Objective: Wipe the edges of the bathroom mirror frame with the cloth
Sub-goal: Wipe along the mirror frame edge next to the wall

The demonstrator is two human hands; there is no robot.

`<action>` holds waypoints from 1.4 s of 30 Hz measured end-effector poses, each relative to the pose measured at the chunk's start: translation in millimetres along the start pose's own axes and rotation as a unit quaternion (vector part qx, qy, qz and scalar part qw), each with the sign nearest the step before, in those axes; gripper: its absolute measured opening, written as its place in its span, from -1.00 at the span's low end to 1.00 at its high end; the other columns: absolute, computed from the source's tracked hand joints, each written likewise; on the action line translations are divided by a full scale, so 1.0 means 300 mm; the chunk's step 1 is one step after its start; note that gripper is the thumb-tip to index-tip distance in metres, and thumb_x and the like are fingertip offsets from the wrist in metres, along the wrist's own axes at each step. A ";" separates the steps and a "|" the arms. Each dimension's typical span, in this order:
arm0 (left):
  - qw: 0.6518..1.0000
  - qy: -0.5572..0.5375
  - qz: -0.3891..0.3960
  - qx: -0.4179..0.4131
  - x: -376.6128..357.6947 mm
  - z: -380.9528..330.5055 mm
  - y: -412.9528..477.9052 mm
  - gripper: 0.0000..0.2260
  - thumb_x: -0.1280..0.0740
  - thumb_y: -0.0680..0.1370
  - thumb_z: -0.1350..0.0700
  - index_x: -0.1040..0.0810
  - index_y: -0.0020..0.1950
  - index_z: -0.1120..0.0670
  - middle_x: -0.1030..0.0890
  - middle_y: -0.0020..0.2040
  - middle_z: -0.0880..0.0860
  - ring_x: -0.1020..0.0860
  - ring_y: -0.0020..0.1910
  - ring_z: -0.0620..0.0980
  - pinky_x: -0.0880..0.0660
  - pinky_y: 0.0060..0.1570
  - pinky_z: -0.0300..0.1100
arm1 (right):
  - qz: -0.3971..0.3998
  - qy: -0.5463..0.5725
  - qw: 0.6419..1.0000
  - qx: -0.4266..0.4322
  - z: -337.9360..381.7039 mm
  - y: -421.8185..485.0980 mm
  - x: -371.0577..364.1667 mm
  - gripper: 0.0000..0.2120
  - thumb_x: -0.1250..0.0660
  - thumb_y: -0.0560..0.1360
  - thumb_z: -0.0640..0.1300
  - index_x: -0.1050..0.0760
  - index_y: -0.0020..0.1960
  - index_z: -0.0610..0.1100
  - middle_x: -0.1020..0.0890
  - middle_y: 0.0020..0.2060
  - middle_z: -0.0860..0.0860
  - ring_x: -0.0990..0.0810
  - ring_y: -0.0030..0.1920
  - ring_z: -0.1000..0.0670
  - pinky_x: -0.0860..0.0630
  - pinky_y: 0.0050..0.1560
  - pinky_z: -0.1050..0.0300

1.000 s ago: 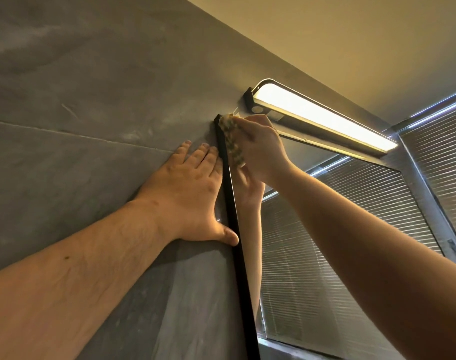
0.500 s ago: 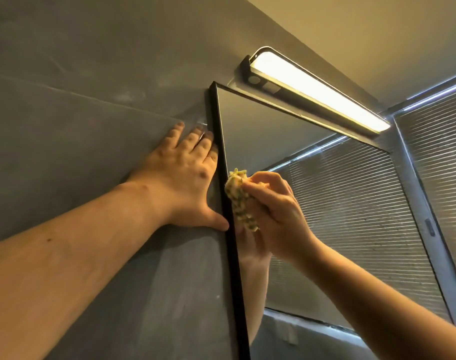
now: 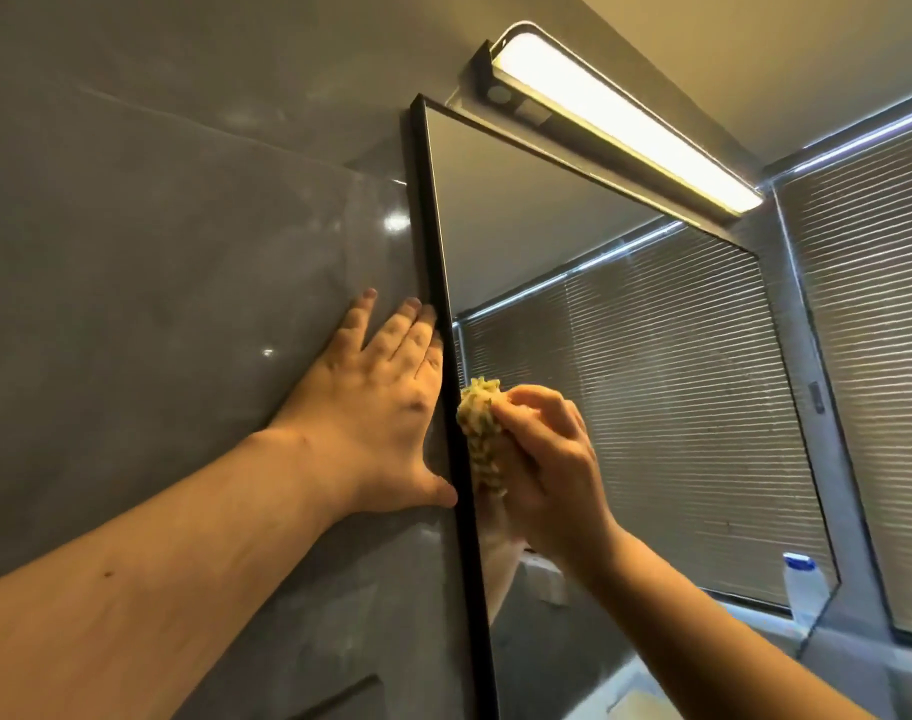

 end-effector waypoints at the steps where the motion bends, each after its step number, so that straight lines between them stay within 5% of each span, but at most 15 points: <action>1: 1.000 0.000 0.001 0.002 -0.009 -0.014 -0.012 0.16 -0.03 0.29 -0.60 0.21 0.57 0.20 0.25 0.58 0.20 0.31 0.55 0.13 0.27 0.45 0.25 | -0.016 0.003 1.000 -0.017 -0.010 0.026 0.001 -0.75 -0.31 0.54 -0.14 -0.60 0.19 -0.11 -0.58 0.07 -0.08 -0.57 0.03 -0.09 -0.53 0.00 -0.19; 6: 1.000 -0.002 -0.005 0.005 -0.041 -0.060 -0.057 0.18 0.01 0.28 -0.62 0.21 0.56 0.22 0.23 0.58 0.22 0.29 0.55 0.16 0.27 0.46 0.25 | -0.040 0.002 0.998 -0.040 -0.009 -0.024 0.006 -0.77 -0.32 0.54 -0.16 -0.63 0.14 -0.19 -0.58 0.04 -0.09 -0.57 0.02 -0.09 -0.52 -0.01 -0.23; 17: 0.999 0.006 -0.032 0.008 -0.057 -0.108 -0.098 0.19 0.03 0.27 -0.64 0.14 0.57 0.24 0.15 0.58 0.24 0.19 0.57 0.19 0.22 0.47 0.25 | 0.068 -0.029 0.997 0.000 0.081 -0.414 0.063 -0.83 -0.27 0.63 -0.11 -0.50 0.19 -0.12 -0.56 0.14 -0.16 -0.58 0.09 -0.16 -0.56 0.02 -0.12; 31: 0.999 0.005 -0.050 0.012 -0.089 -0.174 -0.156 0.18 0.02 0.29 -0.62 0.13 0.57 0.25 0.14 0.58 0.26 0.16 0.57 0.22 0.19 0.49 0.25 | 0.024 -0.049 0.996 -0.067 0.043 -0.307 0.052 -0.82 -0.32 0.54 -0.27 -0.58 0.06 -0.36 -0.54 0.00 -0.21 -0.57 -0.04 -0.11 -0.56 -0.04 0.05; 42: 0.999 -0.010 -0.045 0.009 -0.115 -0.248 -0.220 0.14 -0.07 0.31 -0.58 0.09 0.57 0.24 0.10 0.58 0.26 0.13 0.57 0.23 0.22 0.48 0.21 | 0.099 -0.039 0.982 -0.153 0.105 -0.708 0.099 -0.82 -0.29 0.53 -0.20 -0.44 0.13 -0.10 -0.48 0.06 -0.11 -0.50 0.06 -0.03 -0.51 0.11 0.11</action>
Point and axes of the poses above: each hand's wrist, its own y-axis towards the middle knuckle, its own x-axis out of the back of the hand, z = x × y, the point moved 10 cm from there along y, towards the middle knuckle
